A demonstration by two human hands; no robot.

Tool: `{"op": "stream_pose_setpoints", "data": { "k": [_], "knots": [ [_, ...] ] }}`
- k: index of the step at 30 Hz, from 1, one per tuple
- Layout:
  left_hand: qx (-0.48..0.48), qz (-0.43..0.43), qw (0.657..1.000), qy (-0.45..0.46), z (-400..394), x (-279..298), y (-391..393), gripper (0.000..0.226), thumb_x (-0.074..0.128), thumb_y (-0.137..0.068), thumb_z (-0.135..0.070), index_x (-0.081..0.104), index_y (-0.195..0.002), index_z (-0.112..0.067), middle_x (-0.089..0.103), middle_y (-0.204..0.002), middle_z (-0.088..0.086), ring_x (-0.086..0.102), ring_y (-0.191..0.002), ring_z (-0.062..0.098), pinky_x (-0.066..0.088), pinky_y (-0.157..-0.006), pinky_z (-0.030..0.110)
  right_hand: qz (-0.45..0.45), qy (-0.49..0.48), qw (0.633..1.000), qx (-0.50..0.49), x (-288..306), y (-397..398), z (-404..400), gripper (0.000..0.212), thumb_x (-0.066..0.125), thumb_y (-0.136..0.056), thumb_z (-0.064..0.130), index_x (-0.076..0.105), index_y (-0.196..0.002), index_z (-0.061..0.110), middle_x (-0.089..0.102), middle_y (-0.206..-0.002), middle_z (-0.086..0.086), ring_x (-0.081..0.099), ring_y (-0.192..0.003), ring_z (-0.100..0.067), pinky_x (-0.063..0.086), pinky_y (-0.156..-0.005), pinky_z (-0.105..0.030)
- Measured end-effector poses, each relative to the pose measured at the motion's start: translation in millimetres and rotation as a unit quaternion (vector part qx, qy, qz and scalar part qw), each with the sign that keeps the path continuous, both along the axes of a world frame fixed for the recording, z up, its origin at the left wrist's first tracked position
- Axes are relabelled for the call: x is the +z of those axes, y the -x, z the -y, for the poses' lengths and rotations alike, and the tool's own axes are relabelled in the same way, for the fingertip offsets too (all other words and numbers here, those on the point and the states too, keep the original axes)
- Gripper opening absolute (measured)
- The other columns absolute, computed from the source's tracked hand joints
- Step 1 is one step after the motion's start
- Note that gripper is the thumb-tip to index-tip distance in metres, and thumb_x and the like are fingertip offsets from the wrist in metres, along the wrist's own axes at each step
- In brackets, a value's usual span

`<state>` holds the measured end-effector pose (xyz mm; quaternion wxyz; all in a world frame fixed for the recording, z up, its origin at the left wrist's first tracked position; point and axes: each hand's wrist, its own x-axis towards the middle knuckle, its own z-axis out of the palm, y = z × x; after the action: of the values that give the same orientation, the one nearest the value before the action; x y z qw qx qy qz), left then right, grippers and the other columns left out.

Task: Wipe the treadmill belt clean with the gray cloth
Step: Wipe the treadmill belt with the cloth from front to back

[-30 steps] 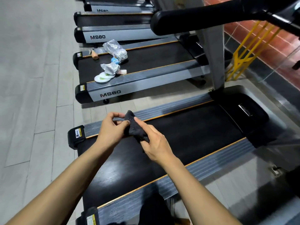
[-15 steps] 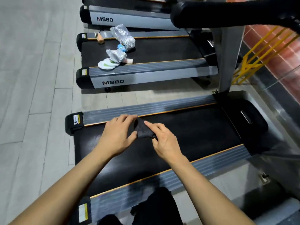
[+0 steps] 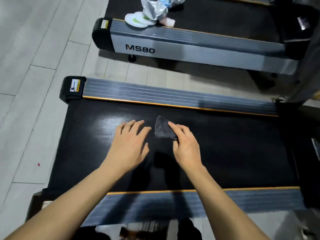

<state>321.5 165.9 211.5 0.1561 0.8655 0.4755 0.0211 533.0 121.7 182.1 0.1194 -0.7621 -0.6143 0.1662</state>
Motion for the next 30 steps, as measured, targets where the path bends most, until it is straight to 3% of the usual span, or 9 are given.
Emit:
{"op": "stream_pose_setpoints", "data": {
  "k": [5, 9, 13, 22, 30],
  "knots": [
    [0.006, -0.011, 1.0, 0.012, 12, -120, -68, 0.049, 0.058, -0.082, -0.036, 0.063, -0.128, -0.02, 0.061, -0.136, 0.009, 0.057, -0.123, 0.035, 0.04, -0.104, 0.049, -0.027, -0.007, 1.0, -0.005, -116, -73, 7, 0.068, 0.053, -0.086, 0.003, 0.044, -0.144, 0.038, 0.05, -0.136, 0.007, 0.052, -0.118, -0.016, 0.05, -0.095, -0.04],
    [-0.048, -0.034, 0.998, 0.033, 29, -197, -134, 0.055, 0.04, -0.082, -0.043, 0.064, -0.126, -0.02, 0.061, -0.137, 0.01, 0.057, -0.124, 0.035, 0.043, -0.104, 0.051, -0.051, -0.012, 0.997, -0.048, -191, -131, 36, 0.069, 0.051, -0.085, 0.0, 0.046, -0.144, 0.036, 0.051, -0.136, 0.006, 0.052, -0.119, -0.017, 0.049, -0.097, -0.042],
    [-0.094, -0.044, 0.994, 0.041, 52, -253, -199, 0.056, 0.035, -0.081, -0.043, 0.064, -0.124, -0.021, 0.062, -0.135, 0.008, 0.059, -0.121, 0.036, 0.043, -0.103, 0.049, -0.079, -0.021, 0.991, -0.108, -247, -186, 81, 0.071, 0.049, -0.081, 0.001, 0.048, -0.142, 0.036, 0.053, -0.133, 0.007, 0.055, -0.115, -0.019, 0.05, -0.094, -0.045],
    [-0.229, -0.057, 0.971, 0.029, 119, -361, -355, 0.053, 0.042, -0.076, -0.04, 0.066, -0.116, -0.017, 0.065, -0.128, 0.01, 0.062, -0.115, 0.037, 0.046, -0.099, 0.048, -0.102, -0.048, 0.97, -0.217, -334, -343, 178, 0.066, 0.046, -0.086, 0.003, 0.047, -0.143, 0.036, 0.05, -0.133, 0.013, 0.055, -0.114, -0.014, 0.05, -0.096, -0.041],
    [-0.268, -0.013, 0.963, 0.003, 170, -430, -534, 0.057, 0.047, -0.087, -0.04, 0.051, -0.141, -0.021, 0.047, -0.15, 0.008, 0.044, -0.139, 0.035, 0.035, -0.114, 0.052, -0.1, -0.105, 0.941, -0.306, -355, -492, 232, 0.066, 0.047, -0.09, 0.001, 0.044, -0.143, 0.041, 0.048, -0.131, 0.017, 0.052, -0.11, -0.005, 0.048, -0.095, -0.03]
  ]
}}
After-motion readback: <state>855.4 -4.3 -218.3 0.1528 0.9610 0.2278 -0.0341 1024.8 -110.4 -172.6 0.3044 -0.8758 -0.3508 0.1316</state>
